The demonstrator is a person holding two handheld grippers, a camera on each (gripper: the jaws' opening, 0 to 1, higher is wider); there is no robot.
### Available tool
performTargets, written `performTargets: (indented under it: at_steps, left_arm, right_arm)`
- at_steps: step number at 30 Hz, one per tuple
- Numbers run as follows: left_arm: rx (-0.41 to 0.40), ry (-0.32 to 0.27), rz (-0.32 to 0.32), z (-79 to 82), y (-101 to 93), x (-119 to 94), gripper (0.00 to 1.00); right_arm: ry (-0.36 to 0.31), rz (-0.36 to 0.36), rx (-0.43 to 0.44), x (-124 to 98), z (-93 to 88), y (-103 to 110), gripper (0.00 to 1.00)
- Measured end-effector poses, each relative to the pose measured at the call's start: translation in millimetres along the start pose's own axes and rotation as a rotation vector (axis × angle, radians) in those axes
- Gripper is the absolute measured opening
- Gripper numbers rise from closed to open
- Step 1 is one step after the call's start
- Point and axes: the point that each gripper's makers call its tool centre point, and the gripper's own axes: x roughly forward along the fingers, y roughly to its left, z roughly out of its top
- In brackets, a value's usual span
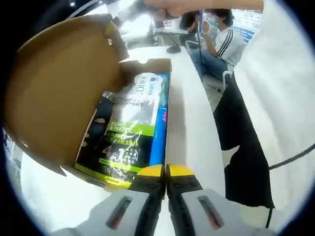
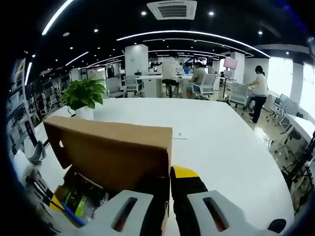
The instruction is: Operate the shoe box by opening the lid, removing the specified soft item, and placing it in the target area until the item is outside and the box remains undamaged.
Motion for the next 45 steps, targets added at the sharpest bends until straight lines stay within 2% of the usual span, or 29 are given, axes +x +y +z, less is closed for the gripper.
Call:
performTargets:
  at_steps: [2, 5, 7, 10, 12, 15, 19, 22, 25, 35, 40, 45]
  left_arm:
    - [-0.001, -0.01, -0.01, 0.2, 0.9, 0, 0.01]
    - [-0.007, 0.03, 0.004, 1.2, -1.0, 2, 0.01]
    - [-0.058, 0.041, 0.011, 0.2, 0.9, 2, 0.01]
    - [-0.066, 0.06, 0.002, 0.5, 0.5, 3, 0.01]
    - [-0.076, 0.085, -0.001, 0.4, 0.3, 3, 0.01]
    - [-0.081, 0.097, -0.004, -0.5, 0.0, 3, 0.01]
    - [-0.076, 0.1, -0.004, -2.0, 0.1, 2, 0.01]
    - [-0.111, 0.104, 0.012, -2.3, 0.9, 3, 0.01]
    - [-0.109, 0.13, 0.012, -2.5, 1.6, 3, 0.01]
    - [-0.118, 0.101, 0.036, -3.8, 2.3, 3, 0.02]
    - [-0.112, 0.094, 0.033, -2.6, 2.3, 3, 0.02]
    - [-0.104, 0.083, 0.038, -1.2, 1.8, 4, 0.02]
  right_arm:
    - [-0.01, 0.001, -0.02, 1, 0.4, 0, 0.0]
    - [-0.02, 0.018, -0.034, 4, 1.2, -2, 0.0]
    - [-0.024, 0.05, -0.022, 6, 1.3, -2, 0.0]
    - [-0.016, 0.099, 0.098, 8, -4.0, -1, 0.0]
    - [-0.028, 0.074, -0.023, 9, -1.9, -2, 0.0]
    - [-0.031, 0.083, 0.009, 12, -1.4, -3, 0.0]
    - [-0.028, 0.09, 0.005, 20, 0.1, -3, 0.0]
    - [-0.025, 0.067, -0.001, 26, -0.3, -2, 0.0]
    - [-0.014, 0.043, -0.005, 33, 0.4, -3, 0.0]
    - [0.025, 0.028, -0.013, 49, -1.8, -6, 0.0]
    - [0.058, 0.042, 0.034, 52, -2.2, -8, 0.0]
    - [0.098, 0.042, 0.005, 55, -4.4, -8, 0.0]
